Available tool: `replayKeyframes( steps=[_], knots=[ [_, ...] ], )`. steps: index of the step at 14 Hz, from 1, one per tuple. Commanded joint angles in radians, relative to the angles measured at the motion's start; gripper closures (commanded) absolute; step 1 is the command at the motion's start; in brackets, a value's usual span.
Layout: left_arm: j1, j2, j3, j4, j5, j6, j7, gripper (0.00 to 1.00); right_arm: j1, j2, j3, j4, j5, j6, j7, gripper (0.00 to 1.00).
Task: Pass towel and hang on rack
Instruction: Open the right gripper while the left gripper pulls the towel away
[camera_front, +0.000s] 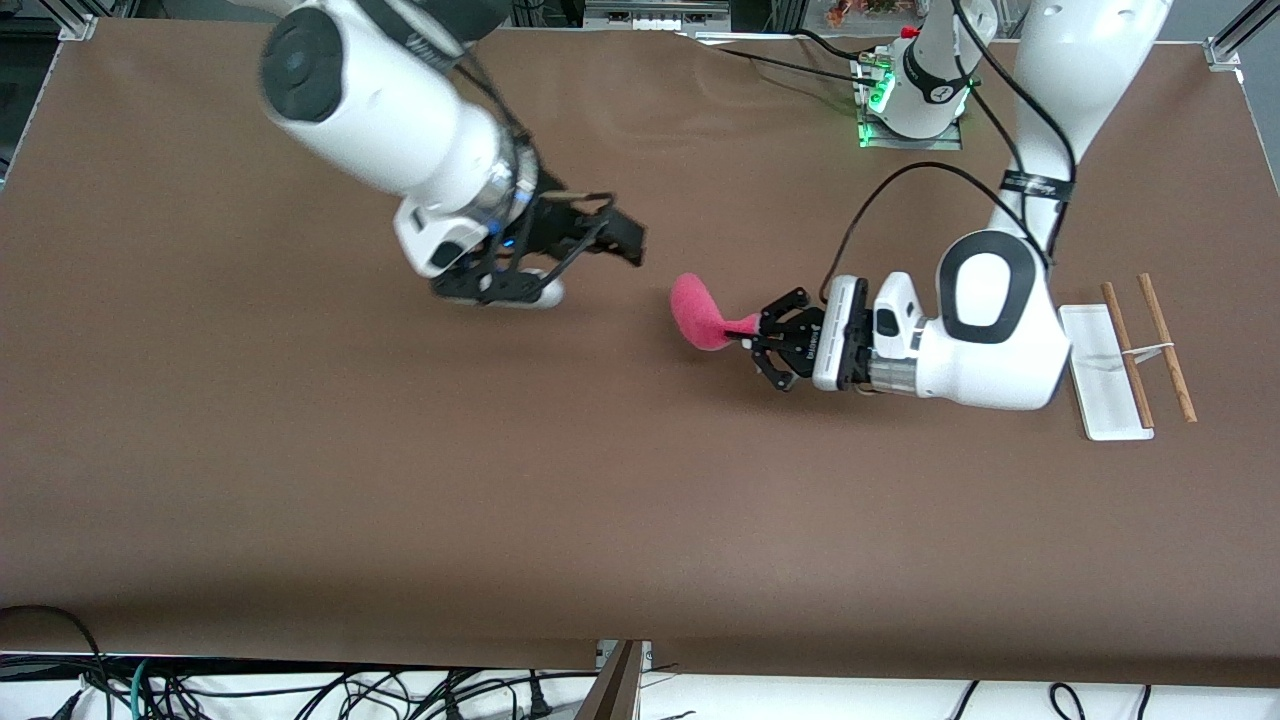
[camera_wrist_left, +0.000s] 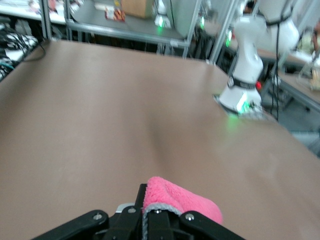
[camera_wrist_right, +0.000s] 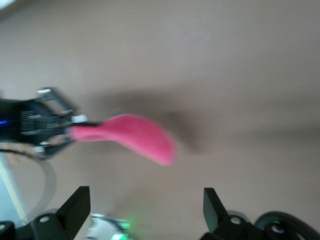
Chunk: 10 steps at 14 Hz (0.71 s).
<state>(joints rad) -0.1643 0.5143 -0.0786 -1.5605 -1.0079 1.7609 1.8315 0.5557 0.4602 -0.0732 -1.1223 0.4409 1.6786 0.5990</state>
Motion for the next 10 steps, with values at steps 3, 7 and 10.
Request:
replayKeyframes(
  steps=[3,7,10],
  knots=[
    [0.109,-0.01,0.005,0.074,0.289,-0.128,-0.021,1.0,-0.256,-0.003,-0.023,0.016,-0.008,-0.218,-0.506,0.0],
    [0.221,0.0,0.013,0.178,0.561,-0.29,-0.028,1.0,-0.339,-0.082,-0.031,-0.057,-0.149,-0.295,-0.551,0.0],
    [0.327,-0.002,0.013,0.183,0.719,-0.304,-0.021,1.0,-0.338,-0.219,-0.031,-0.189,-0.284,-0.286,-0.553,0.0]
  ],
)
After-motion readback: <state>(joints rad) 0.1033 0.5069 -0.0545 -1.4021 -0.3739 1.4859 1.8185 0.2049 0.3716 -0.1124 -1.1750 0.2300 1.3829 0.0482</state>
